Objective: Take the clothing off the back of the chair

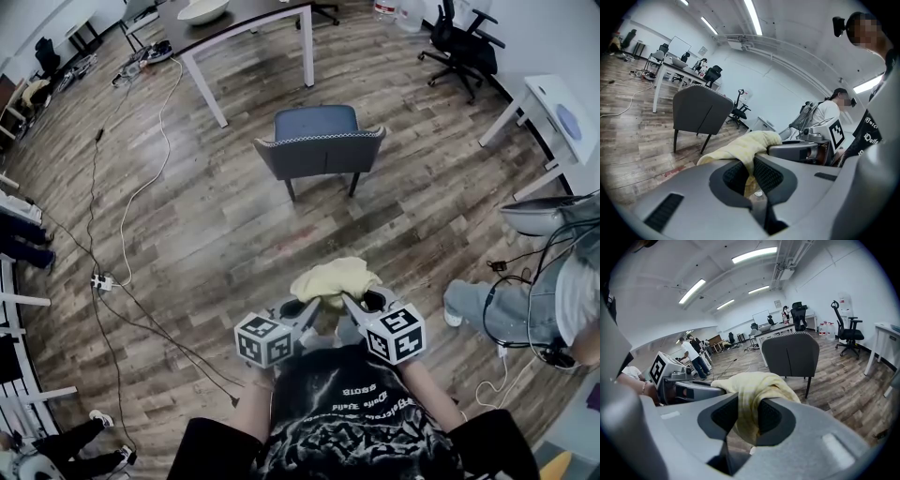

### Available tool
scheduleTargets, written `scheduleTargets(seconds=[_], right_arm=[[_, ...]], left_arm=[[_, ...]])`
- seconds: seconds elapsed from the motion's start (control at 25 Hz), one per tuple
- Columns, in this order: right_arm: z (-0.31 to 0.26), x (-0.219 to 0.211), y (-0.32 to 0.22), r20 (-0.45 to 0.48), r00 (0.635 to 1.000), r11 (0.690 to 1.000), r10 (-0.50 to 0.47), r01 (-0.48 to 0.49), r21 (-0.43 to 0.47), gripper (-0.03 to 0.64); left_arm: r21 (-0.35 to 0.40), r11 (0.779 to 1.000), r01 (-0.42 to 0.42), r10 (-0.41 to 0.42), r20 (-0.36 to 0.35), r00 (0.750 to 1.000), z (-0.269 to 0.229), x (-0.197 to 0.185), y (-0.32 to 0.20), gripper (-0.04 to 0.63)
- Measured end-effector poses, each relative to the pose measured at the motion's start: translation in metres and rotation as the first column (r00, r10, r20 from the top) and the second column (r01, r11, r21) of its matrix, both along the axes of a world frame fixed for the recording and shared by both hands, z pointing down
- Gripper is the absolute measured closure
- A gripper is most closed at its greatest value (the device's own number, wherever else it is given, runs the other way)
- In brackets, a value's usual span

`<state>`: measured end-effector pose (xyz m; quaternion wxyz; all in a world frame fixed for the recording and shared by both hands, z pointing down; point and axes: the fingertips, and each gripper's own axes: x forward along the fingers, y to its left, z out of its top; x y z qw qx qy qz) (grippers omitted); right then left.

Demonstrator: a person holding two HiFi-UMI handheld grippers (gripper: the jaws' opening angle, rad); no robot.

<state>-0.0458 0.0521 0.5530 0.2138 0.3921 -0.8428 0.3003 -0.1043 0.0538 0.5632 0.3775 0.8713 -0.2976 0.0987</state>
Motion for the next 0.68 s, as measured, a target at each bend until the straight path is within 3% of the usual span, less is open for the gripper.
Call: scheduleTargets(seconds=[0.68], right_arm=[[0.000,0.010,0.005,0.000,1.000,1.000,0.009,-0.009,0.001,0.526]], left_arm=[[-0.013,1.000,-0.016,0.016,0.005,1.000,0.002,0.010,0.005,0.571]])
